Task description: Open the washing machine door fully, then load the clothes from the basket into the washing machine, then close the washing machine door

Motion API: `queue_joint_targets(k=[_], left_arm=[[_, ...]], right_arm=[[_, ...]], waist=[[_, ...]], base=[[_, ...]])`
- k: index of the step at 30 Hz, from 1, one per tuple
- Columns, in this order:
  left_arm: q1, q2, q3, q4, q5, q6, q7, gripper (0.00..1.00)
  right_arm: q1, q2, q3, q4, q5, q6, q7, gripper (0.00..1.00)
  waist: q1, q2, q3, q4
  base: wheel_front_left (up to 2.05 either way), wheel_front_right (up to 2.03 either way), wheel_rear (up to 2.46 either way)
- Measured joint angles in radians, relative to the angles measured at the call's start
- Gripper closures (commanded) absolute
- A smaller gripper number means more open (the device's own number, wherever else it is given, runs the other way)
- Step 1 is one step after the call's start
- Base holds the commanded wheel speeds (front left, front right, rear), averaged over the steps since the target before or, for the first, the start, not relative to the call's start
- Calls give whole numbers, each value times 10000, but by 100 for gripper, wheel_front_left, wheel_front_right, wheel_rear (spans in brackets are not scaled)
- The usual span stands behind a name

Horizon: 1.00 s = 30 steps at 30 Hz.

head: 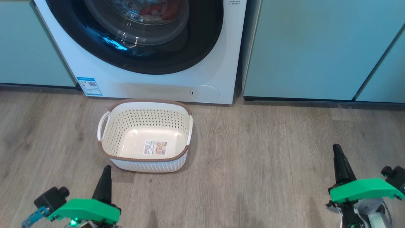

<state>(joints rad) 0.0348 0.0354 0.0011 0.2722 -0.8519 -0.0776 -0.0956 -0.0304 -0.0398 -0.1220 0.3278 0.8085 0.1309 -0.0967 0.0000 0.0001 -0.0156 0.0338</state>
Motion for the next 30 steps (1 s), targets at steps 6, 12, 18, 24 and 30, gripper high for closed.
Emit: queue_joint_targets(k=[6, 12, 18, 24, 30], left_arm=[[-125, 0, 38, 4, -633, -40, 167, 100], [-174, 2, 92, 4, -1248, -82, 345, 100], [-214, 2, 196, 6, -1877, -86, 520, 100], [-347, 2, 276, 6, -2493, -161, 685, 100], [-368, 2, 320, 10, -3028, -171, 844, 100]], right_arm=[[-2, 0, -13, -44, 665, 0, 184, 100], [-3, 0, -25, -56, 1319, 0, 328, 100], [-10, 0, -33, -107, 1985, 0, 458, 100], [-12, 0, -36, -146, 2635, 0, 665, 100], [-16, 0, -42, -171, 3200, 0, 834, 100]], waist=[[0, 0, 16, -28], [0, 0, 31, -57], [0, 0, 47, -85], [0, 0, 63, -114], [0, 0, 76, -137]], base=[[0, 0, 0], [0, 0, 0], [0, 0, 0], [0, 0, 0], [0, 0, 0]])
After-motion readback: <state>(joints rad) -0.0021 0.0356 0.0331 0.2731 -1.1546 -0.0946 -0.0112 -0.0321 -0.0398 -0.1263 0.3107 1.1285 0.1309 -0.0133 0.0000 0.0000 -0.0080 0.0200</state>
